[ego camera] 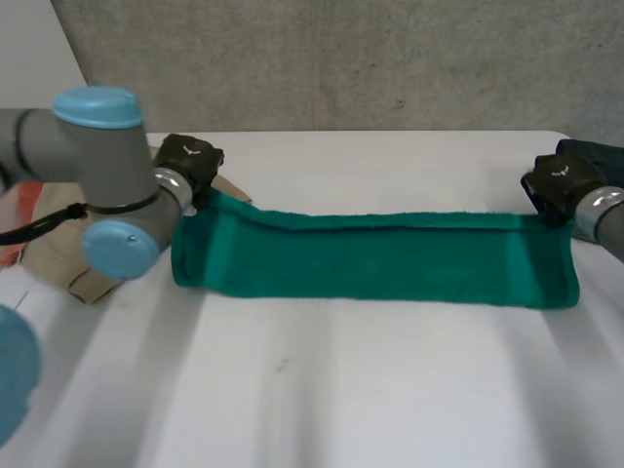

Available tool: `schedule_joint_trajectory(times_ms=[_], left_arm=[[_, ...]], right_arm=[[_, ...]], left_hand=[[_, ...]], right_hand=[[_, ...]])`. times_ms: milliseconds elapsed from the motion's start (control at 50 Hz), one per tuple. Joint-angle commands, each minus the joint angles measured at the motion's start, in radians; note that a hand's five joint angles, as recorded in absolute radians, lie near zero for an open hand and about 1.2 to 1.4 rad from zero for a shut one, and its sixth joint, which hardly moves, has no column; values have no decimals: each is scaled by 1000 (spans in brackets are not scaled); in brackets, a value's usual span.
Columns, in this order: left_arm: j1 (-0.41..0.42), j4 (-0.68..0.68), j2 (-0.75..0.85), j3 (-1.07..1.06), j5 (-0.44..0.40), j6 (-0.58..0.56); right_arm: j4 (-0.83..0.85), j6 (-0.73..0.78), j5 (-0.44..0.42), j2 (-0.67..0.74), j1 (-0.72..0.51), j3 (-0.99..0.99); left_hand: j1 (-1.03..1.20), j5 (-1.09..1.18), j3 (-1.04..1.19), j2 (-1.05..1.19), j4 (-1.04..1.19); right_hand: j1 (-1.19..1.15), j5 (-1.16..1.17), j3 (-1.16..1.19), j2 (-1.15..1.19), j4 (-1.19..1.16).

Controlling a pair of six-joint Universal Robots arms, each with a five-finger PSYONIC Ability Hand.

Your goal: Fold the laundry.

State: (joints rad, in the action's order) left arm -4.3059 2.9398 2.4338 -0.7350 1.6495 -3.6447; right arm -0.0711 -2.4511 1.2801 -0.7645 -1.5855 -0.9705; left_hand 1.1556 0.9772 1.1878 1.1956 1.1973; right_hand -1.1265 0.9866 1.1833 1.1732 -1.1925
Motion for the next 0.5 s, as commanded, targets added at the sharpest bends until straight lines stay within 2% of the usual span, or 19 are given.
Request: schedule_joint_trajectory(times_ms=[20, 60, 80, 100, 120, 140, 220, 300, 360, 440, 500], left_arm=[[20, -94, 185, 244, 88, -34], [22, -117, 223, 301, 111, -43], [23, -122, 231, 315, 113, -43], [25, -126, 238, 325, 112, -43], [29, -128, 243, 336, 109, -43], [41, -125, 243, 342, 95, -41], [57, -94, 202, 330, 60, -49], [46, -22, 107, 290, 62, -40], [41, 14, 42, 232, 72, -23], [46, 65, -86, 80, 59, -6], [52, 74, -148, -3, 44, 0]], right_arm=[[200, -20, 45, 140, -56, 110], [235, -22, 47, 187, -63, 159], [240, -22, 53, 208, -68, 176], [238, -19, 56, 229, -71, 193], [234, -16, 62, 246, -77, 206], [215, -3, 91, 276, -96, 232], [182, 23, 180, 280, -106, 259], [168, -29, 203, 191, -93, 214], [160, -110, 193, 111, -80, 161], [90, -225, 121, -48, -51, 34], [15, -223, 68, -114, -28, -34]], left_hand=[[241, 245, 208, 201, 199], [241, 245, 208, 201, 199], [241, 245, 208, 201, 199], [-96, -92, -128, -136, -138], [-553, -549, -585, -593, -595], [-981, -977, -1013, -1021, -1023], [-981, -977, -1013, -1021, -1023], [-981, -977, -1013, -1021, -1023], [-981, -977, -1013, -1021, -1023], [-981, -977, -1013, -1021, -1023], [-981, -977, -1013, -1021, -1023]], right_hand=[[-270, 235, 213, 223, -204], [-270, 235, 213, 223, -204], [7, -41, -64, -53, 73], [506, -541, -563, -553, 572], [952, -987, -1009, -999, 1018], [952, -987, -1009, -999, 1018], [952, -987, -1009, -999, 1018], [952, -987, -1009, -999, 1018], [952, -987, -1009, -999, 1018], [952, -987, -1009, -999, 1018], [952, -987, -1009, -999, 1018]])
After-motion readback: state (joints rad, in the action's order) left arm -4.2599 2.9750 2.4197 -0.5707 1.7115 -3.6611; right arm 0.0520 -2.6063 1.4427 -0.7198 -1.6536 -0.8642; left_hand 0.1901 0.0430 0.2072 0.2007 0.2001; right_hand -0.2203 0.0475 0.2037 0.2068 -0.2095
